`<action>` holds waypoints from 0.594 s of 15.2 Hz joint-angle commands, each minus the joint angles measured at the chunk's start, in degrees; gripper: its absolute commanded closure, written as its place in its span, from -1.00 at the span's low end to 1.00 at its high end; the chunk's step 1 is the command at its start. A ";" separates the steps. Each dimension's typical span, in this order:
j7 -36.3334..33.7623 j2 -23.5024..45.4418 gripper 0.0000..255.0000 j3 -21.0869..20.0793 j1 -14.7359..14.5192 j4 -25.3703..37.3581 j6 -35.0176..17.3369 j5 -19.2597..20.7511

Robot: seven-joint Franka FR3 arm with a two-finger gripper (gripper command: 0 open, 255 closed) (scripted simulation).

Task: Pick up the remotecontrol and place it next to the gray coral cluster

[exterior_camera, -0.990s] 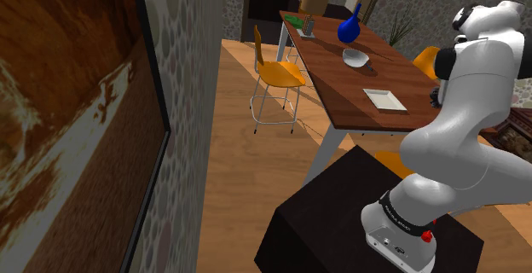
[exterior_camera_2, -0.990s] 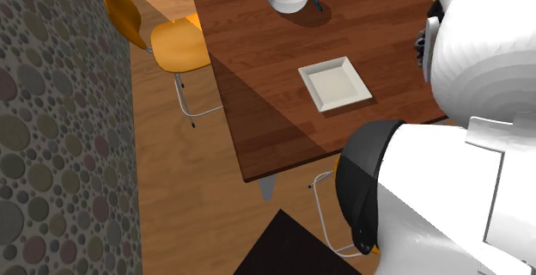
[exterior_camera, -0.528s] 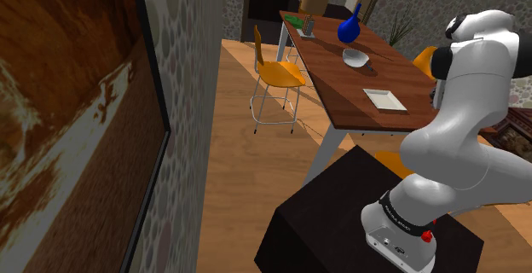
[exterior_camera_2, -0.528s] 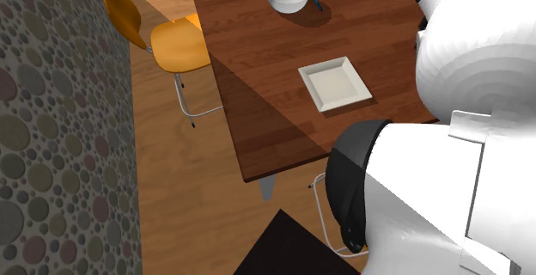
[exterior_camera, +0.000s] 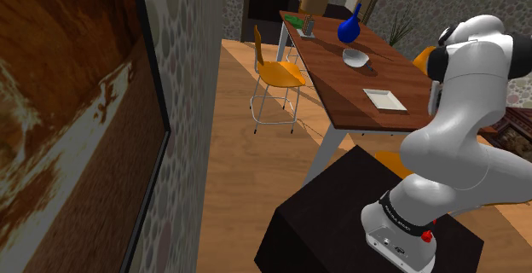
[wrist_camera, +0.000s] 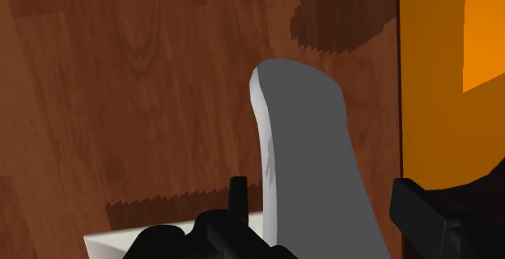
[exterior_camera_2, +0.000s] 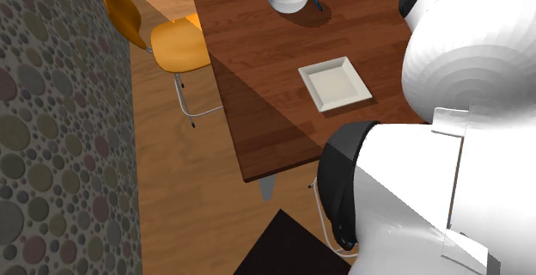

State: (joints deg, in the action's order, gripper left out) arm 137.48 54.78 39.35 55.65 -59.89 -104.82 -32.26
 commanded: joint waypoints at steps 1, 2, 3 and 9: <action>0.23 0.51 1.00 -0.21 -0.17 -0.85 -1.29 -0.29; 0.33 0.78 1.00 -0.32 -0.22 -1.19 -1.84 -0.42; 0.43 1.06 1.00 -0.43 -0.25 -1.50 -2.38 -0.56; 0.98 2.97 1.00 -1.13 -0.33 -2.87 -5.42 -1.49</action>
State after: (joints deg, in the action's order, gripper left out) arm 138.39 57.15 38.28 55.24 -62.11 -109.75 -33.73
